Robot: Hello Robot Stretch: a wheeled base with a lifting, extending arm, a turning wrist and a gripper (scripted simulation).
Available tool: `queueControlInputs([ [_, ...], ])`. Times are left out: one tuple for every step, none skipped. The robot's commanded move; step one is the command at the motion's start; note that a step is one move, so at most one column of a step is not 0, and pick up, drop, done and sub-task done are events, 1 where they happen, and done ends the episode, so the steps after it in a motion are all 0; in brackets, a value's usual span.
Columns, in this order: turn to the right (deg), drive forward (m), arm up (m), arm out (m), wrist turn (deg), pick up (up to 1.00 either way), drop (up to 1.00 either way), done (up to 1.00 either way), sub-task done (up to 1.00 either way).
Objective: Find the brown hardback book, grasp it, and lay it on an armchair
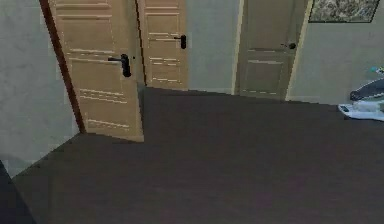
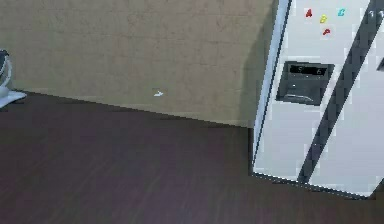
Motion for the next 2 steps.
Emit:
queueControlInputs([
  [0.0,1.00,0.00,0.00,0.0,0.00,0.00,0.00,0.00],
  [-3.0,0.00,0.00,0.00,0.0,0.00,0.00,0.00,0.00],
])
